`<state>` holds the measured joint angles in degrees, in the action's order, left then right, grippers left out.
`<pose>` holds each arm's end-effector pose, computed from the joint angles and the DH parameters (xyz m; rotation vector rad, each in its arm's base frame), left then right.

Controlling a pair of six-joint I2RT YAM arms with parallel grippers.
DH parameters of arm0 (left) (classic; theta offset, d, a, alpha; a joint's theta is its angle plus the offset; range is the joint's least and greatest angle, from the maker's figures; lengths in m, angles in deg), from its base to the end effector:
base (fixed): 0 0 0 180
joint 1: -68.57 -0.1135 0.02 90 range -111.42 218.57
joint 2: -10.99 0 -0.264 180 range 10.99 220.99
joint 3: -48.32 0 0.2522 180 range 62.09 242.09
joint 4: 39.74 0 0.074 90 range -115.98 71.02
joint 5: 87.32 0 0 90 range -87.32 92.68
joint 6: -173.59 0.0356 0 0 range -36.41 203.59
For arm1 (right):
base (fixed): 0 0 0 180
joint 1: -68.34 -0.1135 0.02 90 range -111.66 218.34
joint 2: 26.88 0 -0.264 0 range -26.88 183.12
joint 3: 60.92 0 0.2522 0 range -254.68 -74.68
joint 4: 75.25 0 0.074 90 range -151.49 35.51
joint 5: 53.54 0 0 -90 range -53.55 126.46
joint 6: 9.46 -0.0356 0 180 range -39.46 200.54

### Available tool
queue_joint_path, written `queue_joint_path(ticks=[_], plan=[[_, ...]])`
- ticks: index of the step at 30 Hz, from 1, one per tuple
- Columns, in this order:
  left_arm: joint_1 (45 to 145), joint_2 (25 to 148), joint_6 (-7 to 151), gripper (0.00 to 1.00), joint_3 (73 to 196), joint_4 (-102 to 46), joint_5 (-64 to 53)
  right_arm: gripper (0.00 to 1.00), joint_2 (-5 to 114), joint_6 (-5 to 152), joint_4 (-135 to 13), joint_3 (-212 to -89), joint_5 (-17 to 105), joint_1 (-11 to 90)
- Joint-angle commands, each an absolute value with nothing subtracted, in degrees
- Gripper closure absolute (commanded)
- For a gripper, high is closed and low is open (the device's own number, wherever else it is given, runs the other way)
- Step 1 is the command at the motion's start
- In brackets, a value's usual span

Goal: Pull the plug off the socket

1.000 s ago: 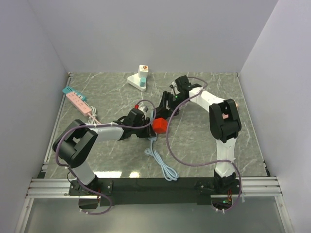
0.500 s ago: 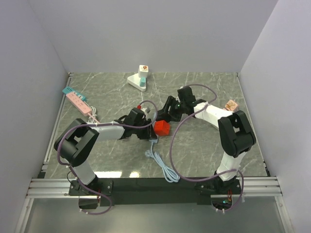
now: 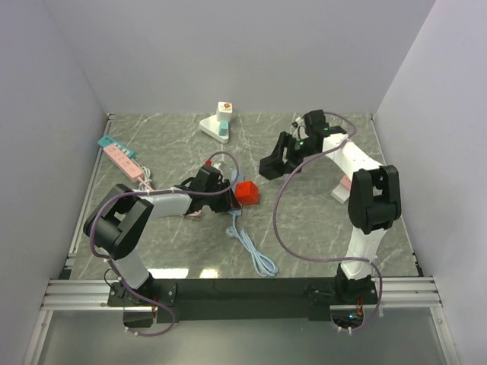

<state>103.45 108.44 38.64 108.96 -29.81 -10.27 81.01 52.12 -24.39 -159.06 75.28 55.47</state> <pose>0.2667 -0.1956 0.1450 -0.1100 2.5634 -0.8753 0.3846 0.1108 0.2334 0.1172 2.6893 1.1316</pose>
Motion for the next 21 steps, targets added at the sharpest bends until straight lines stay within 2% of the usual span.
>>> queue_joint_path(ticks=[1, 5, 6, 10, 14, 17, 21], plan=[[102.2, 109.6, 38.9, 1.00, 107.9, -26.6, -2.7, 1.00, 81.8, 58.2, -16.9, -163.0, 83.5, 56.1], [102.1, 109.2, 38.5, 1.00, 108.8, -26.2, -2.7, 1.00, 74.6, 52.1, -26.8, -153.6, 76.5, 56.5], [102.1, 108.8, 38.6, 1.00, 109.1, -26.2, -2.9, 1.00, 72.2, 51.1, -27.6, -152.6, 70.1, 57.1], [102.1, 107.7, 38.1, 1.00, 109.8, -24.7, -3.6, 1.00, 70.6, 48.4, -25.3, -154.9, 54.6, 61.6], [102.1, 105.7, 37.8, 1.00, 110.8, -23.3, -3.2, 1.00, 73.9, 45.7, -18.6, -161.1, 38.2, 67.0], [102.1, 104.7, 38.2, 1.00, 112.2, -22.3, -3.2, 1.00, 80.0, 45.5, -13.2, -167.7, 30.7, 70.4], [102.0, 104.2, 38.1, 1.00, 114.1, -20.8, -2.9, 1.00, 87.9, 45.2, -9.7, -173.6, 28.3, 72.8]])
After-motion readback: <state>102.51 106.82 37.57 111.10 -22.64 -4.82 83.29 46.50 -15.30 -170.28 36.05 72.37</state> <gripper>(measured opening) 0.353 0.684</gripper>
